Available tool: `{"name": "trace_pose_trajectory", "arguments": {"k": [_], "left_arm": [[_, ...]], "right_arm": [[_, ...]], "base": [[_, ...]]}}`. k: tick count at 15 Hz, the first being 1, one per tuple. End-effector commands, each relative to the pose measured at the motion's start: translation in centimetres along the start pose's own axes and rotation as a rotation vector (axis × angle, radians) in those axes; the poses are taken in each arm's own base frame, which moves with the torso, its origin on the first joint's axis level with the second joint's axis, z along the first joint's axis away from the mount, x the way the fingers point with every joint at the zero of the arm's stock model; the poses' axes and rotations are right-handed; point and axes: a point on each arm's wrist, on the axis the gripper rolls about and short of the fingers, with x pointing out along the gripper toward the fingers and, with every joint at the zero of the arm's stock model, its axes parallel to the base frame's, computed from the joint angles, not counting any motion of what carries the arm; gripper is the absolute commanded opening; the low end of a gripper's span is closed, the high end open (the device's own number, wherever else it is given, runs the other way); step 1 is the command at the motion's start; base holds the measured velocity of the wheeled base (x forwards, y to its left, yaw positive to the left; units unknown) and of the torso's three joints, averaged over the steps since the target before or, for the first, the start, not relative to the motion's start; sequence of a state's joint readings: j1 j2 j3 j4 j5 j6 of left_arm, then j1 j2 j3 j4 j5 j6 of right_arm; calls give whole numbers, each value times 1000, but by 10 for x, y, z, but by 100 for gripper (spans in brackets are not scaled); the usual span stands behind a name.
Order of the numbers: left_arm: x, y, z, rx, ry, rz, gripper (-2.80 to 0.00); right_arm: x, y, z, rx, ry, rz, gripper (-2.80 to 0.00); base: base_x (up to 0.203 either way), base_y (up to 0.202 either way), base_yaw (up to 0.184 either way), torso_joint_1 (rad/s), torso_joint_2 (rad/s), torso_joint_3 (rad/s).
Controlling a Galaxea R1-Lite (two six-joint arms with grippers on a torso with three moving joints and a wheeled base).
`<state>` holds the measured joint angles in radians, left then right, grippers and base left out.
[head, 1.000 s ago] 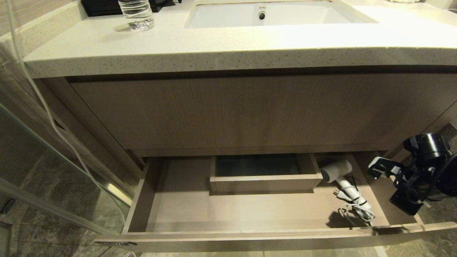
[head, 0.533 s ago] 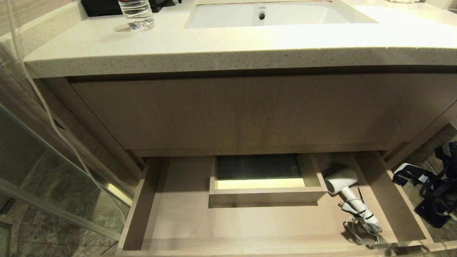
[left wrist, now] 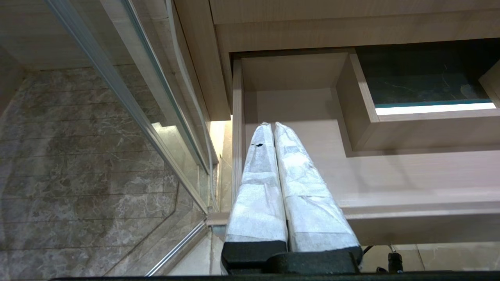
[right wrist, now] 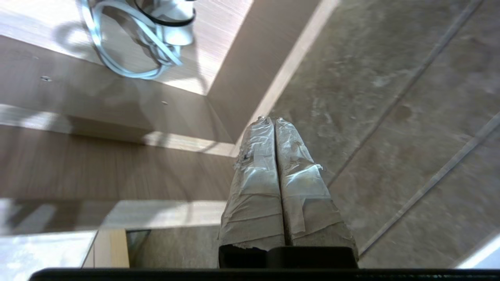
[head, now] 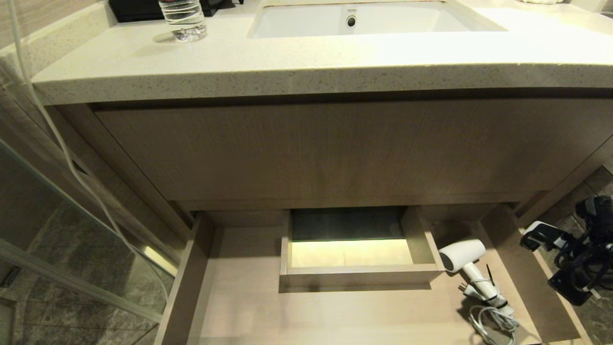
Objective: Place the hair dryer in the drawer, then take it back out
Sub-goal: Pull open the drawer, then take the hairdryer out
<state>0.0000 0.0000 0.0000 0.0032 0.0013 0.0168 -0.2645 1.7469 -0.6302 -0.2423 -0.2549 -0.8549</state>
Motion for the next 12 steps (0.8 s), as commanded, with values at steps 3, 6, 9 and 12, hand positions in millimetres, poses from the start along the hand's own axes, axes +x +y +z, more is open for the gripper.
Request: {"name": "trace_pose_trajectory", "arguments": {"k": [3,6,9,12], "left_arm": [[0,0,0,0,0,0,-280],[0,0,0,0,0,0,-280],[0,0,0,0,0,0,-280],[0,0,0,0,0,0,-280]], "right_arm": [[19,2,4,-10,18,20,-280],[30,6,6,-22,29,49,0],[37,10,11,-29,13,76,0],[48,6,21,23,-9,82,0]], "base": [[0,0,0,0,0,0],[0,0,0,0,0,0],[0,0,0,0,0,0],[0,0,0,0,0,0]]}}
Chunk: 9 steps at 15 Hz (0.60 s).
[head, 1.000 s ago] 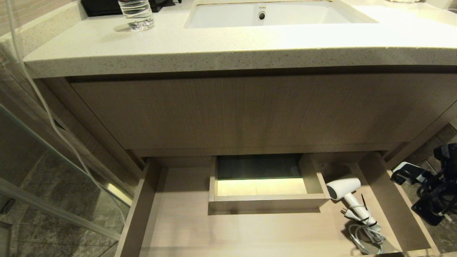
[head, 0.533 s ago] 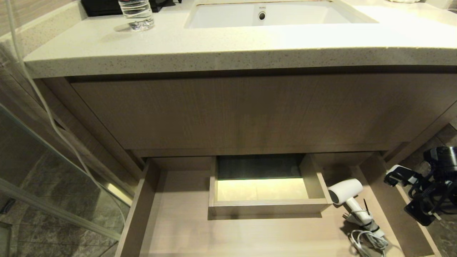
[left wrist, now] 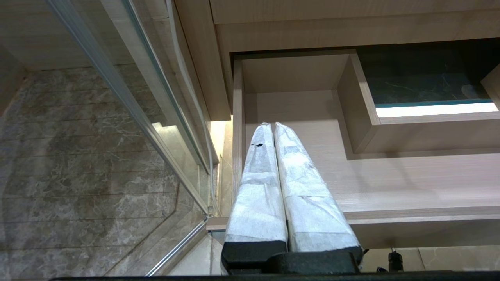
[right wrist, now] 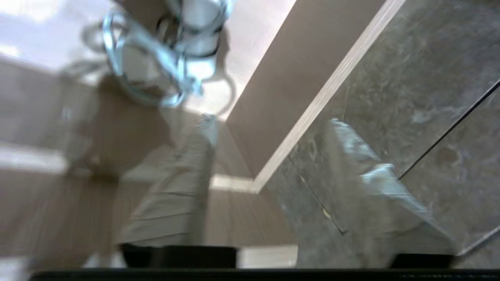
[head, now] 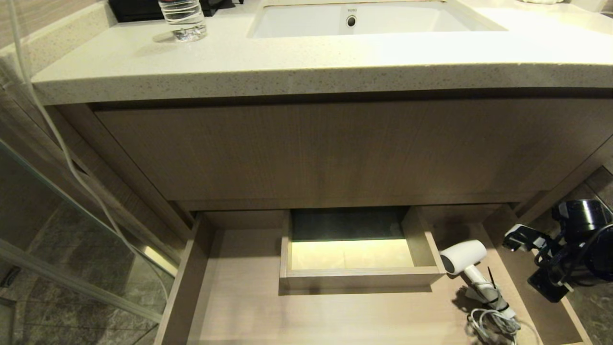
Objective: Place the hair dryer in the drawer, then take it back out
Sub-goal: Take the hairdryer out
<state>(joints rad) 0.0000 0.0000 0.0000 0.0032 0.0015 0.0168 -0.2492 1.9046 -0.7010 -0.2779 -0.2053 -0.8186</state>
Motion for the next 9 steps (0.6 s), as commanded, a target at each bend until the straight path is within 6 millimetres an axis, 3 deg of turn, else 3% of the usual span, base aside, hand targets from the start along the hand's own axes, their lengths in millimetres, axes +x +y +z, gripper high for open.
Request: {"name": "trace_pose_trajectory", "arguments": {"k": [1,9], "left_arm": [[0,0,0,0,0,0,-280],[0,0,0,0,0,0,-280]], "right_arm": [[15,-1,10,50,1,10,0],[48,6,23,95,-33,98,0]], "base": [[0,0,0,0,0,0],[0,0,0,0,0,0]]}}
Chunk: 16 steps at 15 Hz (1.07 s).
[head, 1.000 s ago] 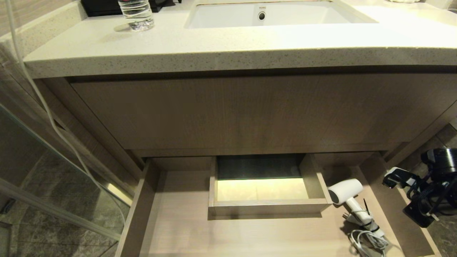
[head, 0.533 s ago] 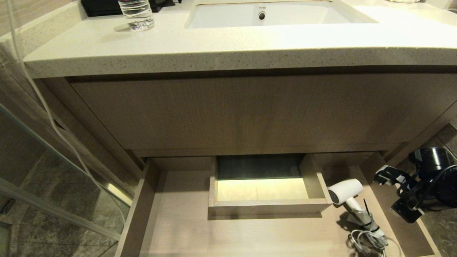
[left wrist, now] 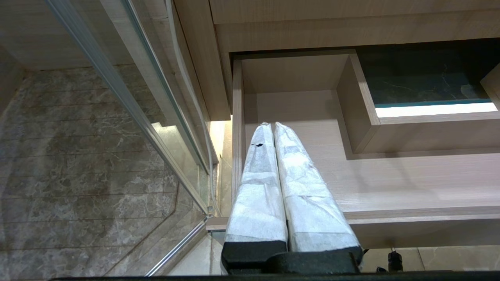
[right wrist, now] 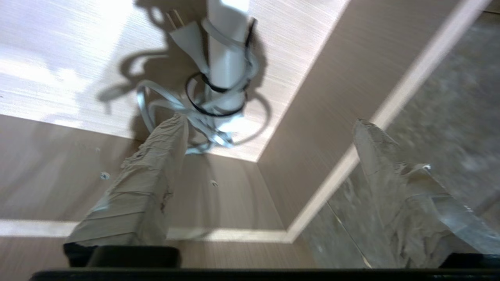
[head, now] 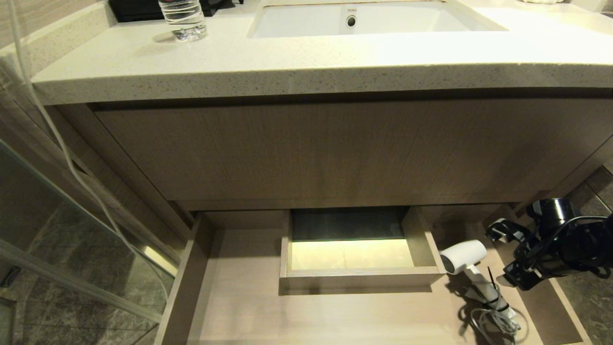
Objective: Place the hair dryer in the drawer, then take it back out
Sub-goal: Take the hairdryer out
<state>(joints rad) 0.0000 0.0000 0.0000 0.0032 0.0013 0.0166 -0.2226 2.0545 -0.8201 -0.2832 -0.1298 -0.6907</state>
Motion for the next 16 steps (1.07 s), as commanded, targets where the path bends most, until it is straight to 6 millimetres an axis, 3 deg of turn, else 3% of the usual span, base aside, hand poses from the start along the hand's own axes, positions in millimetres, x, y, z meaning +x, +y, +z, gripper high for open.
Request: {"name": "trace_pose_trajectory", "arguments": {"k": [1,10,16], "left_arm": [[0,0,0,0,0,0,-280],[0,0,0,0,0,0,-280],[0,0,0,0,0,0,-280]], "right_arm": [[16,2,2,-3,14,20,0],[53,-3,17,55,-61,74,0],[67,9,10,64,-15,105,0]], "base": [[0,0,0,0,0,0],[0,0,0,0,0,0],[0,0,0,0,0,0]]}}
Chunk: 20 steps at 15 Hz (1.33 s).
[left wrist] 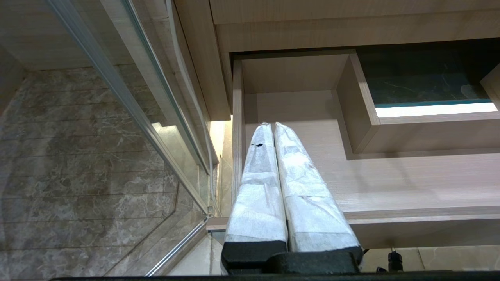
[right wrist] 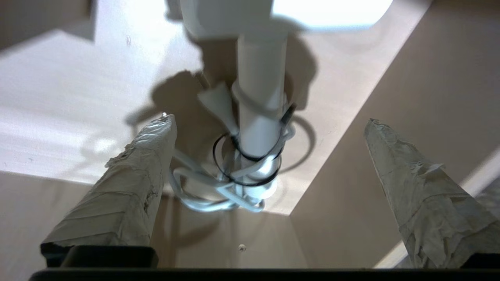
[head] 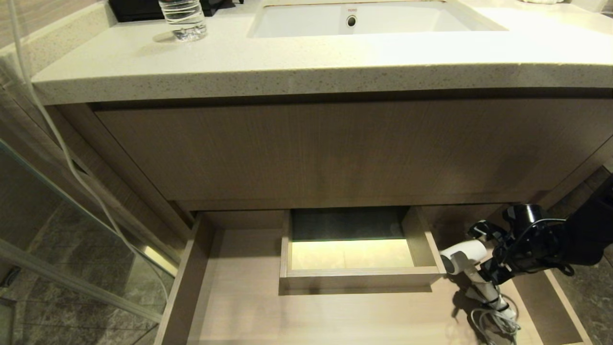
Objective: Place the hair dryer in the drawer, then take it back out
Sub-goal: Take the hairdryer out
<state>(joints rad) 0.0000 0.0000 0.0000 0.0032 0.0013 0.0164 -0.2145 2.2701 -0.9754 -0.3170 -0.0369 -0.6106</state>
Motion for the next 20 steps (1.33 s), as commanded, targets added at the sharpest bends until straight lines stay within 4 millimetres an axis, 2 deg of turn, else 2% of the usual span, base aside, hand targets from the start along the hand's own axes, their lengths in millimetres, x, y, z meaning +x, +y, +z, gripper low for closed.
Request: {"name": "trace_pose_trajectory", "arguments": {"k": [1,5,16,20], "left_arm": [[0,0,0,0,0,0,-280],[0,0,0,0,0,0,-280],[0,0,0,0,0,0,-280],[0,0,0,0,0,0,-280]], "right_arm": [[6,6,-8,-6,40,20,0],[9,11,-17,-10,74,15,0],[52,12,-18,-15,95,-20,0],[57,10,-20,-6,104,-23,0]], "base": [[0,0,0,0,0,0],[0,0,0,0,0,0],[0,0,0,0,0,0],[0,0,0,0,0,0]]}}
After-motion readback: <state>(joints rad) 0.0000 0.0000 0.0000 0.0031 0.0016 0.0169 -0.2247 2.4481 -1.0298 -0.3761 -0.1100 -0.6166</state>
